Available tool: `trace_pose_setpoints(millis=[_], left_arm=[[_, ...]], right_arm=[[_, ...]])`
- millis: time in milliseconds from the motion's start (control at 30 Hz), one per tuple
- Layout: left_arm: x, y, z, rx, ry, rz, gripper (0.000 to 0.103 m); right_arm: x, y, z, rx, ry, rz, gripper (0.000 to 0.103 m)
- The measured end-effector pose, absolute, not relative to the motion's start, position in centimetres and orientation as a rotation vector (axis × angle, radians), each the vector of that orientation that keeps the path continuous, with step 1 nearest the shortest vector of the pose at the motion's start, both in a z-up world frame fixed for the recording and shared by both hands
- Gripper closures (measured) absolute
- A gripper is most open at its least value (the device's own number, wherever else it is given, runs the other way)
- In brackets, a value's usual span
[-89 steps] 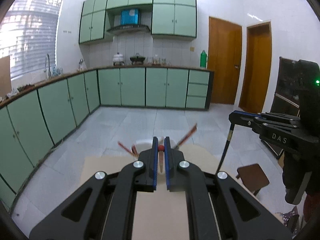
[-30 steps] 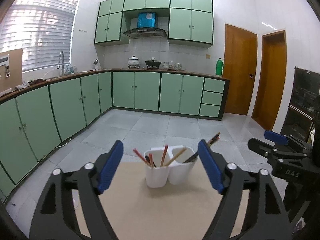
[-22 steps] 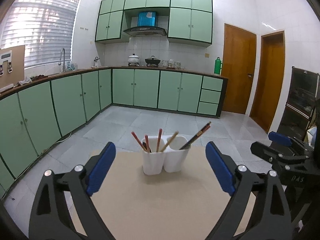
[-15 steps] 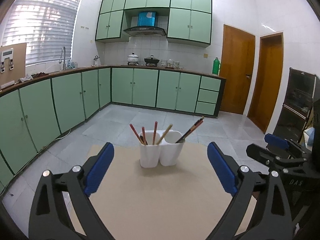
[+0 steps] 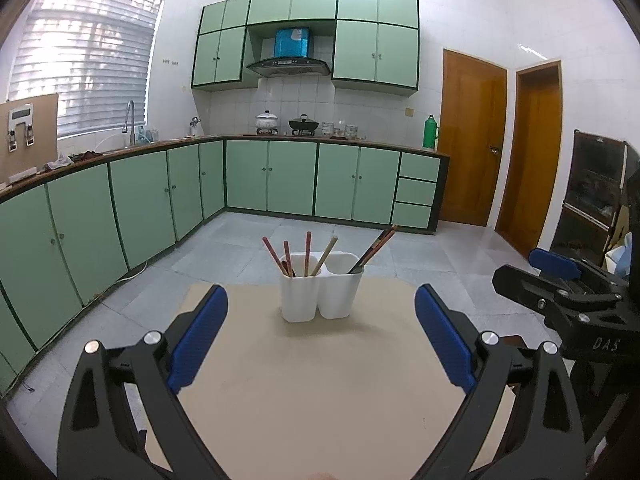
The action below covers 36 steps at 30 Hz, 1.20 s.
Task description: Organize utensils
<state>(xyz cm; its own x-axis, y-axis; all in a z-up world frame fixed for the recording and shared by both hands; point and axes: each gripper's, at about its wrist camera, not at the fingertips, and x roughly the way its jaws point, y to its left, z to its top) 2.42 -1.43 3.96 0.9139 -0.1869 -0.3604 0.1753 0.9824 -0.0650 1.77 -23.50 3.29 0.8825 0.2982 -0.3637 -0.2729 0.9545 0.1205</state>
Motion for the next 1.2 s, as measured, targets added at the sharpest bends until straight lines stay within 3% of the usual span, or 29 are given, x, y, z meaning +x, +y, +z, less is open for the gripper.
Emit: trace_pose_setpoints(millis=[1200], left_arm=[[1.3, -1.3, 4.5, -0.034, 0.372, -0.166, 0.011]], right_arm=[[0.8, -21.9, 2.9, 0.013, 0.388, 0.301, 0.006]])
